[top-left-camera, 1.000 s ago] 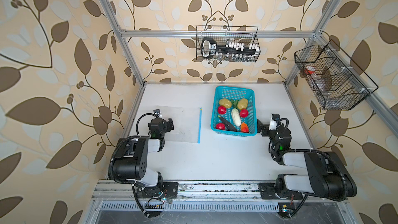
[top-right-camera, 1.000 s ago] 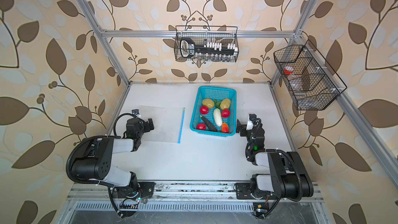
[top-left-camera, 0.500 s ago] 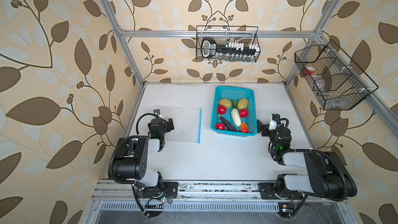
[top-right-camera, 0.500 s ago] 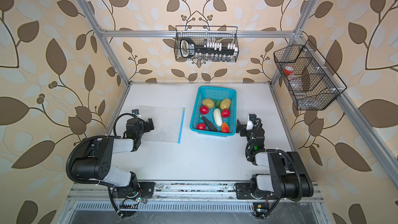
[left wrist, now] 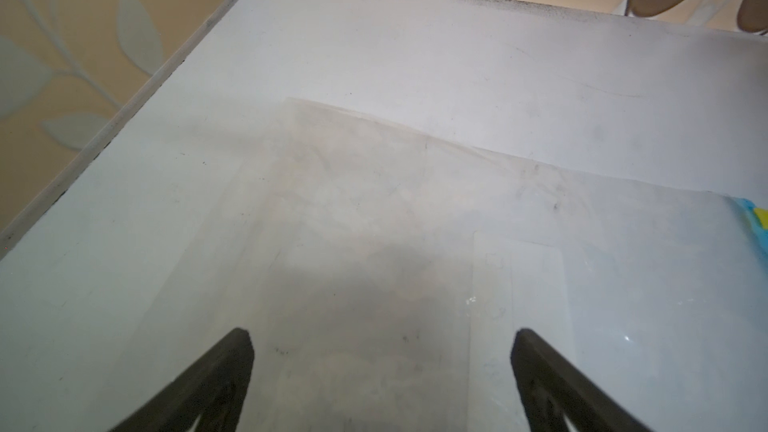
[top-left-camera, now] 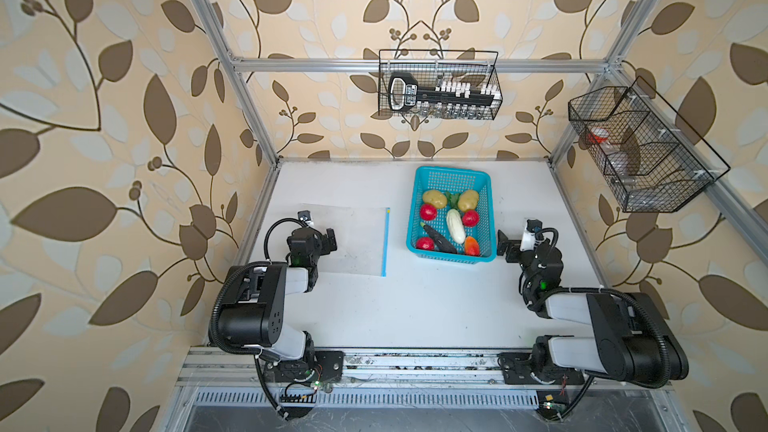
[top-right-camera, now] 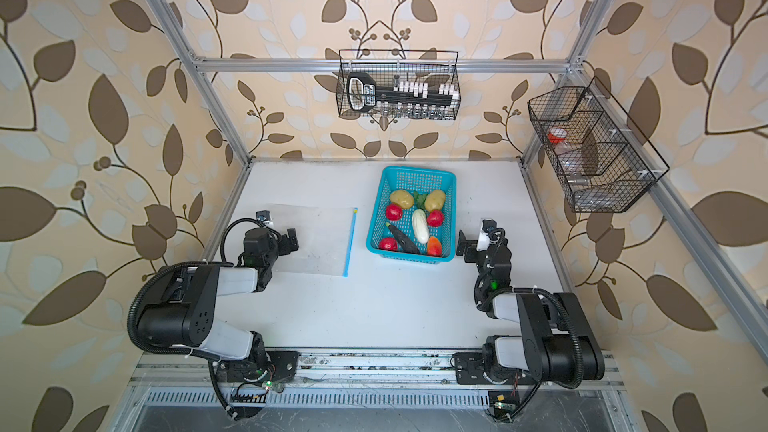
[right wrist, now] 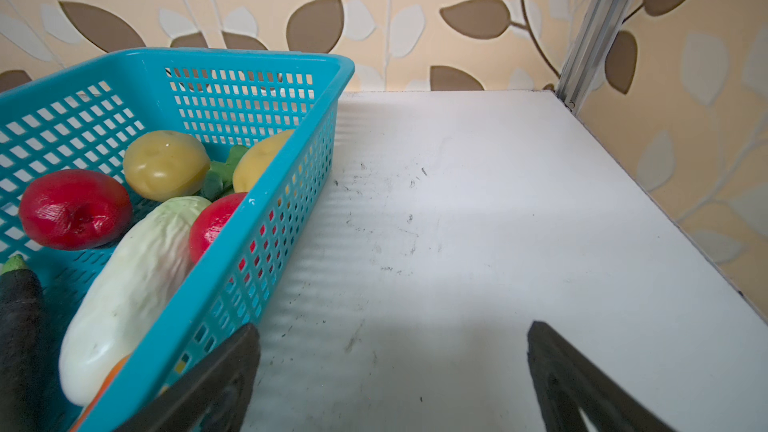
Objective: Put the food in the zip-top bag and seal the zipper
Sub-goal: 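Raise both arms from rest toward the bag and the basket, then lower the left gripper onto the blue zipper while the right hovers over the basket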
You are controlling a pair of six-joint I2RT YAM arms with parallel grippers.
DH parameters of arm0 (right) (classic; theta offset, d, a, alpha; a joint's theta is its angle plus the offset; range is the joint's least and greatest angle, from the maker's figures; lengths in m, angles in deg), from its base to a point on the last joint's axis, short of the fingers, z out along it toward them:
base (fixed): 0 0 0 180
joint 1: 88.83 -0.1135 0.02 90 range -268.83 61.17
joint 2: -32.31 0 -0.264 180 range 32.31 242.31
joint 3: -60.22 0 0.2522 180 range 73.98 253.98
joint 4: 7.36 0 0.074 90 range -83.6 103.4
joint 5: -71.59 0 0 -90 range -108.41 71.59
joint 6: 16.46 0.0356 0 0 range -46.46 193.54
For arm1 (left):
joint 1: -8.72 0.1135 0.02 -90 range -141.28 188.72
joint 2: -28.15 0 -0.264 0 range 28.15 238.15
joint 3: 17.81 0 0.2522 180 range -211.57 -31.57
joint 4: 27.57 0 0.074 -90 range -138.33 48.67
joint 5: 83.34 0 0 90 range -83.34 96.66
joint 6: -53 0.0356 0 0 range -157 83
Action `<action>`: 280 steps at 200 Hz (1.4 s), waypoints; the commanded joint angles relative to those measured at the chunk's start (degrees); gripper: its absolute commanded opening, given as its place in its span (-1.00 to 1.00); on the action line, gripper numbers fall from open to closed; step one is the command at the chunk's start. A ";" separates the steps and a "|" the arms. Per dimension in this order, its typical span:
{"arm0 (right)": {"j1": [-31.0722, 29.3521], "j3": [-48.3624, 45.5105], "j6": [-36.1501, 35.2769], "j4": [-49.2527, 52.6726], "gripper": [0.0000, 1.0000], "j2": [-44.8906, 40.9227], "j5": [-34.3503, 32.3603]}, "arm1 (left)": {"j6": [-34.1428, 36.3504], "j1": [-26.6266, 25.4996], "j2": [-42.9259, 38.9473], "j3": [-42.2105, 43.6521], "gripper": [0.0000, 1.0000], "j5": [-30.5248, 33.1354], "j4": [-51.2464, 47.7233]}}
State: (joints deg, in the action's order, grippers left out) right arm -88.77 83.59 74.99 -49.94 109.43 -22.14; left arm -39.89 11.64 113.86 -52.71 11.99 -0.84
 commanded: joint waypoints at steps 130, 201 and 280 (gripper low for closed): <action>-17.85 24.37 10.20 50.21 1.00 -15.72 -32.18 | -4.36 -1.26 1.08 -31.29 0.98 -2.09 -47.97; -25.42 37.24 16.64 70.12 1.00 -10.49 -30.21 | -5.09 -12.00 5.11 -46.08 0.98 -2.76 -68.50; -30.74 45.99 22.39 77.16 1.00 -1.67 -28.49 | -6.65 -23.14 17.33 -57.96 0.98 2.28 -78.58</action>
State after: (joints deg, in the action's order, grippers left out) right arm -117.76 126.52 94.81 23.02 105.74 -50.66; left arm -44.96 -9.01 129.00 -107.11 11.64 -74.30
